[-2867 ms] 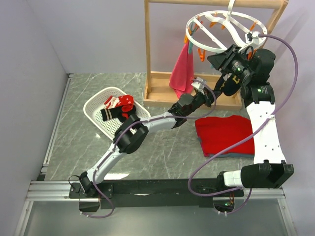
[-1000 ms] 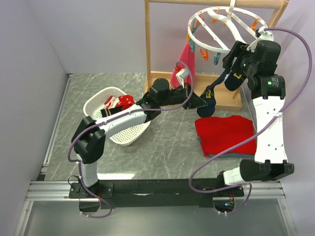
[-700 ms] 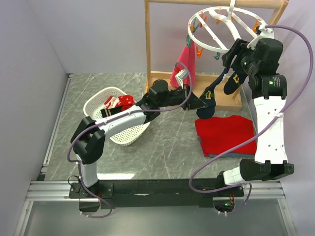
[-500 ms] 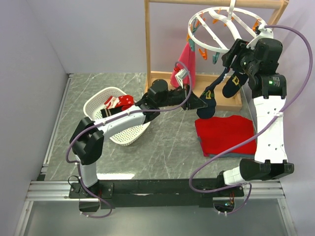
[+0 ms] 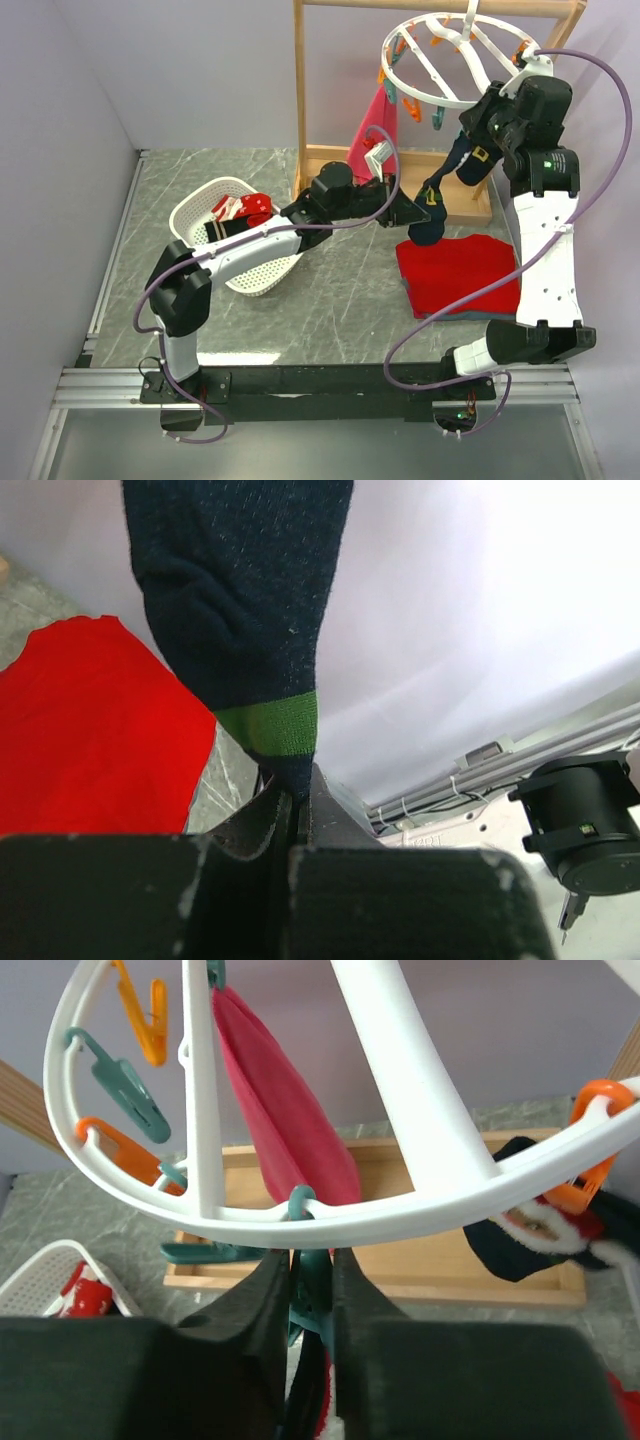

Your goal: Remove the socks clipped to the hanger

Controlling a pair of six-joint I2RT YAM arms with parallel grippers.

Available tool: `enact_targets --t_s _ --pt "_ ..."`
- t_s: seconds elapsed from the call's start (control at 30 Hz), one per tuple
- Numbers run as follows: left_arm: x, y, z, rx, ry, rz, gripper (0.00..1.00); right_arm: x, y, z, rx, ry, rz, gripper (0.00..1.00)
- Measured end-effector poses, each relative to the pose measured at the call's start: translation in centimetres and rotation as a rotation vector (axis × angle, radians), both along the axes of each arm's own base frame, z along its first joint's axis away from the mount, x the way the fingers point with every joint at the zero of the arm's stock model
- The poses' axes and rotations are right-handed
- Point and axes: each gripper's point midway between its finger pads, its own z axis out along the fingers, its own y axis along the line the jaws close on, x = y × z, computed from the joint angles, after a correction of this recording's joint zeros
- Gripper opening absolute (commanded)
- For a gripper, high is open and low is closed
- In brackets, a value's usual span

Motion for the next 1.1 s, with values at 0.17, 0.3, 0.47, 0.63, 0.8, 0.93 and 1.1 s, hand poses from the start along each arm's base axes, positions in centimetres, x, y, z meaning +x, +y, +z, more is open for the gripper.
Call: enact_targets --t_s 0.17,0.3,0.47,0.63,0.8,0.93,1.1 --pt "0.3 -0.6 -0.6 0.031 0.023 0.029 0.01 0.4 -0.6 -0.5 0.01 0.009 -0.003 0.0" --pt "0.5 -0.6 -1.9 0.062 0.052 0.065 0.01 0.6 -1.2 -0.5 0.028 -0.001 -0.002 0.0" --pt "0.0 1.0 -5.4 0.146 0.128 0.103 0.01 0.7 -1.8 -0.6 0.053 -0.008 0.005 0.0" --pt "-1.7 3.6 -7.3 0.216 0.174 0.121 0.01 0.6 -1.9 -0.5 0.066 -0.021 0.014 0.0" --pt "-4.6 8.4 -8.9 0.258 0.222 0.137 0.01 0.2 -1.5 -0.2 0.077 -0.046 0.031 0.0" --pt "-5.1 13.6 -9.6 0.252 0.258 0.203 0.01 -0.1 -1.3 0.2 0.084 -0.066 0.036 0.0" --pt "-1.6 20.5 -6.9 0.207 0.249 0.404 0.08 -0.2 -0.9 0.4 0.1 -0.078 0.054 0.0"
